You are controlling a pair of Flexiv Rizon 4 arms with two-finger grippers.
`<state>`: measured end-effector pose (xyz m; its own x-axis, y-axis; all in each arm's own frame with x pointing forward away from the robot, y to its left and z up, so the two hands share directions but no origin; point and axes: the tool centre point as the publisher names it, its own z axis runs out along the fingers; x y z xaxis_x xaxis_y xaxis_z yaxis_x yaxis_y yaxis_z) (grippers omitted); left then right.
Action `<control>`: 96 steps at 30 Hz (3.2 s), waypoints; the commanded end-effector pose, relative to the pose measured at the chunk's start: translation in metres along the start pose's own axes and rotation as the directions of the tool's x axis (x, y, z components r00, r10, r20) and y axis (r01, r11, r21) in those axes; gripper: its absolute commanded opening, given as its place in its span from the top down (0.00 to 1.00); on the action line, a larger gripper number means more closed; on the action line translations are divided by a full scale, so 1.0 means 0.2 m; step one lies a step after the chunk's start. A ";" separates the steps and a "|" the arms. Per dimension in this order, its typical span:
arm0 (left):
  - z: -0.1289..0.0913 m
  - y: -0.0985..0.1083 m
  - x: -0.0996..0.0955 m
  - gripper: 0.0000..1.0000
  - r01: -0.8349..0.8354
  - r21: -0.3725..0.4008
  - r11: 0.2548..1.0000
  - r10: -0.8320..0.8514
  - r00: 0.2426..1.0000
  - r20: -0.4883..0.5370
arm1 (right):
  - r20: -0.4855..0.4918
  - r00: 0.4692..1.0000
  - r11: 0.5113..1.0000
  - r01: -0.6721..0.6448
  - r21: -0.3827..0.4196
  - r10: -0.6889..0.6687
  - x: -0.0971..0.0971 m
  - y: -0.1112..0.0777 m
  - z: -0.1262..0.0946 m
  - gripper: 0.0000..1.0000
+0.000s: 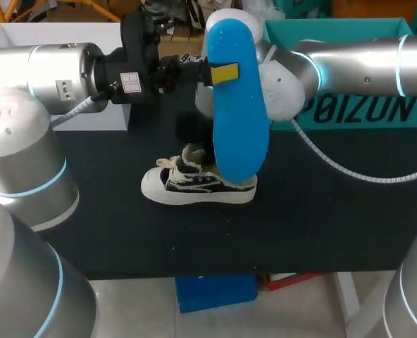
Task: Take the shoe out of the shoebox, open the shoe tongue, remove and reinsert the insole, then place the shoe into the shoebox
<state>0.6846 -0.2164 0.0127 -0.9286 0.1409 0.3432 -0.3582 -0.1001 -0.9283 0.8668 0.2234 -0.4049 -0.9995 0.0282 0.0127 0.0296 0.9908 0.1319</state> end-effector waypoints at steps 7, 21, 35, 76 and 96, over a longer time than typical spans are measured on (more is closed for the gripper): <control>0.00 0.00 0.00 1.00 0.001 -0.001 1.000 -0.001 1.000 0.003 | 0.174 0.818 0.827 -0.561 0.036 0.548 -0.14 -0.06 -0.33 1.00; 0.00 0.00 0.00 1.00 0.001 -0.001 1.000 -0.001 1.000 0.003 | 0.199 0.130 0.169 -0.966 -0.194 0.971 -0.18 -0.13 -0.38 1.00; 0.00 0.00 0.00 1.00 0.001 -0.001 1.000 -0.001 1.000 0.003 | 0.182 -0.274 -0.223 -0.940 -0.258 0.945 -0.19 -0.09 -0.31 1.00; 0.00 0.00 0.00 1.00 0.001 -0.001 1.000 -0.001 1.000 0.003 | -0.091 -0.183 -0.202 -0.932 -0.301 0.979 -0.19 -0.16 -0.26 0.00; 0.00 0.00 0.00 1.00 0.001 -0.001 1.000 -0.001 1.000 0.003 | -0.445 0.112 0.007 -0.973 -0.230 0.888 -0.09 -0.04 -0.46 0.00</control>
<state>0.6845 -0.2163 0.0126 -0.9286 0.1409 0.3431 -0.3582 -0.1001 -0.9283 0.8856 0.2056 -0.3114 -0.0485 0.8991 0.4350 0.9750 -0.0520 0.2162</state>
